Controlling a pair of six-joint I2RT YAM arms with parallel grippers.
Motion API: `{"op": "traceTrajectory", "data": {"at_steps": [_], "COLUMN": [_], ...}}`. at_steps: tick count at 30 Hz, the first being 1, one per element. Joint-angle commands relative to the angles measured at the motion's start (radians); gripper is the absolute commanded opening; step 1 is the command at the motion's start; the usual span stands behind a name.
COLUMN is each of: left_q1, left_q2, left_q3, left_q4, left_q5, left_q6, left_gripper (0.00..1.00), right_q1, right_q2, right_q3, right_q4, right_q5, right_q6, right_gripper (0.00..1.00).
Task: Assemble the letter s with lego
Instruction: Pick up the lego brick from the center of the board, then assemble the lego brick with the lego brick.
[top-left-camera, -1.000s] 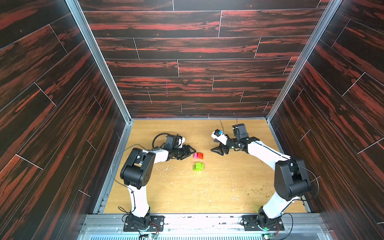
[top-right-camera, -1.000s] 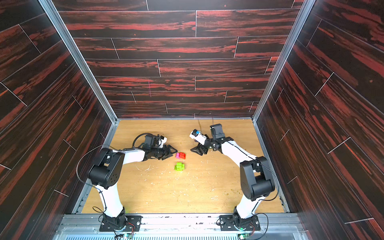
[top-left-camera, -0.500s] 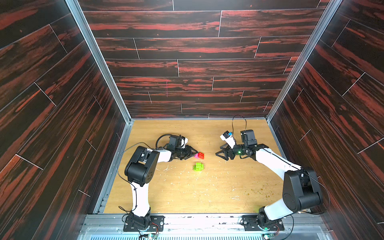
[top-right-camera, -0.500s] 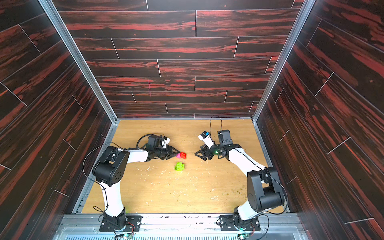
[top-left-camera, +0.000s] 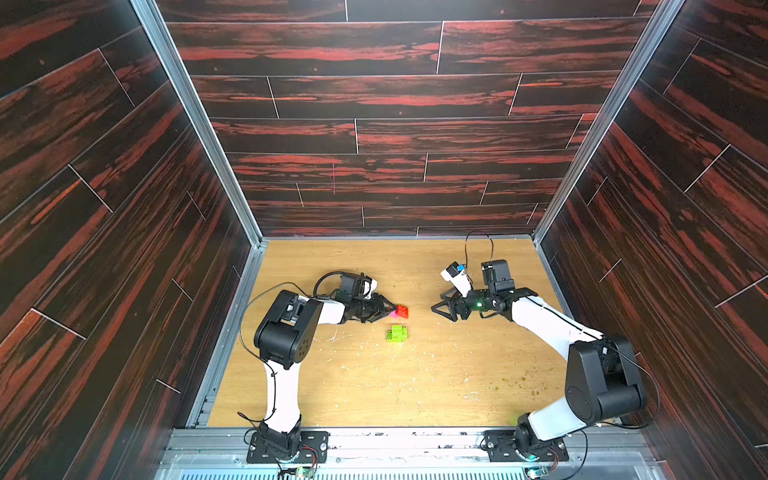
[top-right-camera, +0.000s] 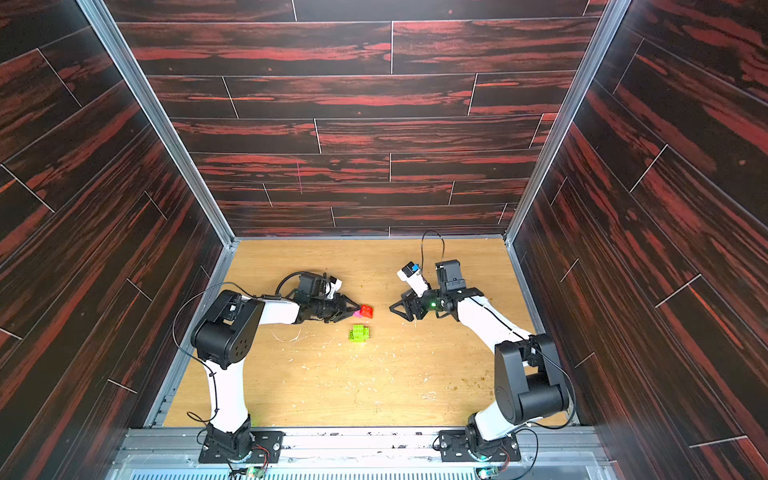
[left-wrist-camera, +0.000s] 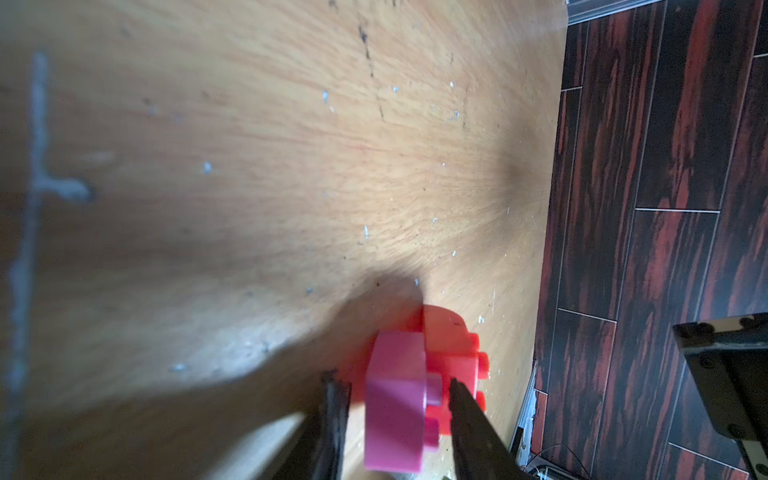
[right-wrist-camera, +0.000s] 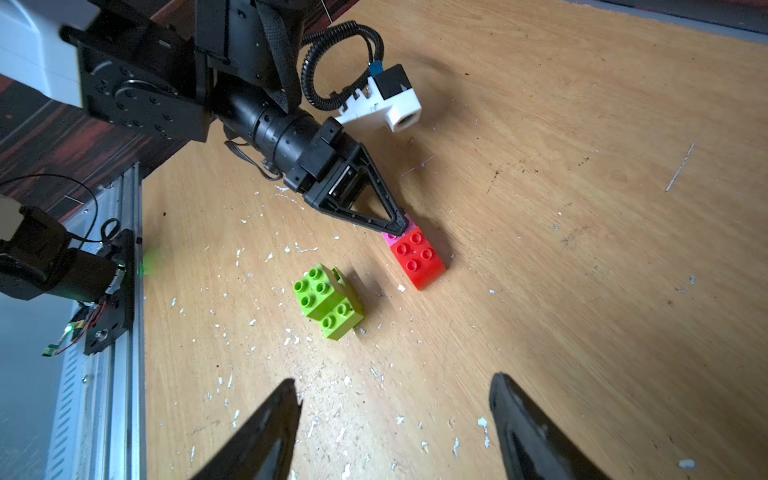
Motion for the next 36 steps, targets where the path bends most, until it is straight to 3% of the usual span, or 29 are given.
{"op": "traceTrajectory", "data": {"at_steps": [1,9,14,24,30,36], "left_q1": [-0.005,-0.008,-0.005,0.018,0.039,0.044], "left_q2": [0.007,0.011,-0.009,-0.122,-0.253,-0.394], "left_q3": [0.023,0.025,0.025,0.016,-0.031,-0.136], "left_q4": [-0.019,-0.019,-0.033,-0.057,-0.073,0.005], "left_q5": [0.008,0.006,0.003,0.023,0.077,0.141], "left_q6": [0.019,0.012,0.011,-0.017,-0.063,-0.165], "left_gripper": [0.42,0.31,0.25,0.22,0.22,0.22], "right_q1": [-0.004,-0.004,-0.005,-0.005,0.011,0.071], "right_q2": [-0.036,-0.035,-0.041,-0.073,-0.071,0.030], "right_q3": [0.010,0.007,-0.015,-0.111,-0.283,-0.365], "right_q4": [-0.022,-0.023,0.004,0.126,0.439,0.642], "right_q5": [-0.019,-0.030,-0.049,-0.111,-0.207,-0.258], "right_q6": [0.007,0.022,0.110,0.542,0.932,1.122], "right_gripper": [0.75,0.75,0.75,0.75,0.76,0.76]}}
